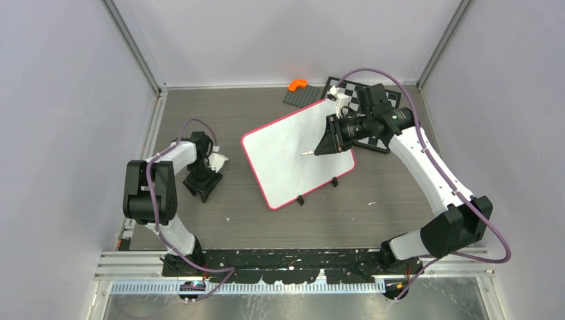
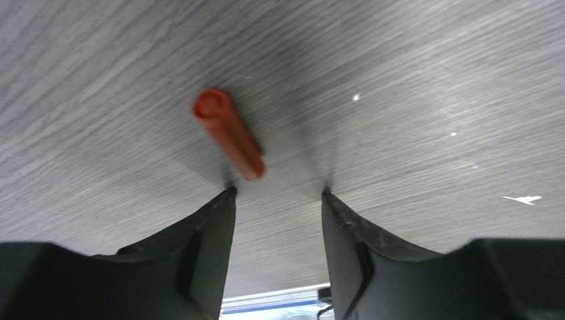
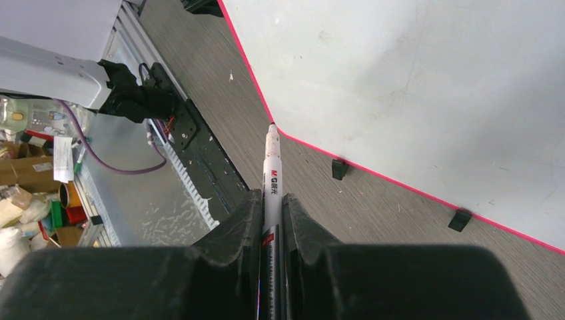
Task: Write a sentence on the whiteboard
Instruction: Place the pen cap at the center of the board, then move the whiteboard to the center of the board.
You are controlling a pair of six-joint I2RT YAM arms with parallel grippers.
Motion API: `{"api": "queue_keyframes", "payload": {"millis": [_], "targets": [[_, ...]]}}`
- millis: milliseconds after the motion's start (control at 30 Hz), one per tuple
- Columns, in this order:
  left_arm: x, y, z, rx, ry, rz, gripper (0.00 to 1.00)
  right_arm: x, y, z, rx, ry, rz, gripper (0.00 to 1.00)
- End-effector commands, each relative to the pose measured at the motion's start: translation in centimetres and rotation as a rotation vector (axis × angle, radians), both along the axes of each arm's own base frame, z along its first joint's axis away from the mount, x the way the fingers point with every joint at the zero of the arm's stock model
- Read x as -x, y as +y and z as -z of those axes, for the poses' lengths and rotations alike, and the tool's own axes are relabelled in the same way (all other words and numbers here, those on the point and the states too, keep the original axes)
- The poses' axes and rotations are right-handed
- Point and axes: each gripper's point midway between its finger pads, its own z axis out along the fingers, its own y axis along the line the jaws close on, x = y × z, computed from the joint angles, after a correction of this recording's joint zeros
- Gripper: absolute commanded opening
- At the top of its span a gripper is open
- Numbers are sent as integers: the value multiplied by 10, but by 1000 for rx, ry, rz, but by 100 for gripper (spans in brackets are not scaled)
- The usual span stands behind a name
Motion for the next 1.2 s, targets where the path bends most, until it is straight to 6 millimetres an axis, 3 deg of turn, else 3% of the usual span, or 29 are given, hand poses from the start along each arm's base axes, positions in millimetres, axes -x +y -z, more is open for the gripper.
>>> {"api": "queue_keyframes", "payload": {"millis": [0,100,233,300,533,700,867,1167], "targets": [[8,-16,-15,93,1,3,57,5,2,-16,-16,-60,-49,0],[8,-25,-31,146,-11,-9,66,9,0,-17,-5,-74,-82,0],[0,-33,-67,200,-76,6,86,11,-1,-21,3,-102,-105,0],[-9,-44,-94,277,-138,8,91,11,-2,-24,1,-123,-110,0],[-53,-107,-223,771,-407,52,100,13,-3,-34,-11,-173,-109,0],[-81,-152,-270,1138,-414,37,100,13,-3,-39,-19,-190,-106,0],[-106,-177,-274,1312,-333,-6,93,12,-3,-38,-17,-187,-103,0],[-104,-228,-244,1335,-223,13,82,9,-2,-34,-13,-174,-100,0]]}}
